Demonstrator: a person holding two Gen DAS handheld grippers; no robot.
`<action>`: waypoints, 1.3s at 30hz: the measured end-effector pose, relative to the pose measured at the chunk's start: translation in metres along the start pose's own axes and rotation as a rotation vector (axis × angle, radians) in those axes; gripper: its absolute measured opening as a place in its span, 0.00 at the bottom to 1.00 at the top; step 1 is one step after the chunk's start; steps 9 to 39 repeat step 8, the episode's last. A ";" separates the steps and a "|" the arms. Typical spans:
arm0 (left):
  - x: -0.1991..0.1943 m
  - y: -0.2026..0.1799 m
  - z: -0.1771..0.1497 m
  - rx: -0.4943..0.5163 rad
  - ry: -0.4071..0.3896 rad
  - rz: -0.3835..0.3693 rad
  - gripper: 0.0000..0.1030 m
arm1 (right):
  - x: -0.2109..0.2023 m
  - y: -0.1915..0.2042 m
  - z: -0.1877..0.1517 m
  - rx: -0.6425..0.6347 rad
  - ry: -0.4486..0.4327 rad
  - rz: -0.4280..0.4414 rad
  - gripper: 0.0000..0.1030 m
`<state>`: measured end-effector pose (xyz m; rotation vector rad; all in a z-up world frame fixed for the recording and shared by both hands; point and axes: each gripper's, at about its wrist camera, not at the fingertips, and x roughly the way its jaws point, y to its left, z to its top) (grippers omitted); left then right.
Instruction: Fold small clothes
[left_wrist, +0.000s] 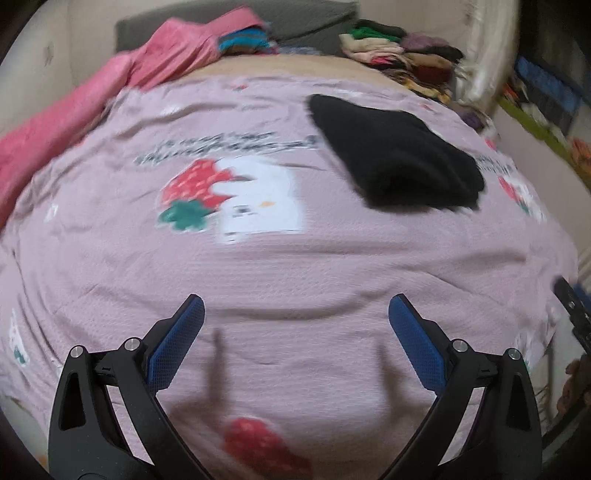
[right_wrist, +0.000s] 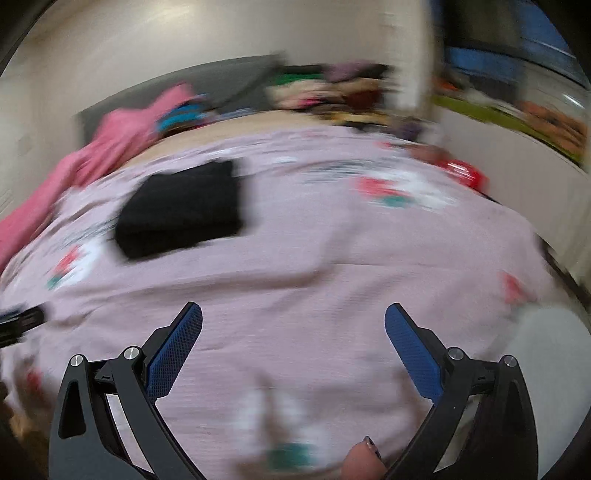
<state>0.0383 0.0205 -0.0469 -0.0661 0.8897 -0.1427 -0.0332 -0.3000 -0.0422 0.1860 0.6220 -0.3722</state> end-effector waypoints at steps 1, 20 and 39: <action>0.000 0.013 0.005 -0.027 0.006 0.005 0.91 | 0.001 -0.025 0.001 0.057 0.004 -0.072 0.96; 0.004 0.211 0.057 -0.258 -0.034 0.313 0.91 | 0.022 -0.256 -0.025 0.449 0.186 -0.666 0.96; 0.004 0.211 0.057 -0.258 -0.034 0.313 0.91 | 0.022 -0.256 -0.025 0.449 0.186 -0.666 0.96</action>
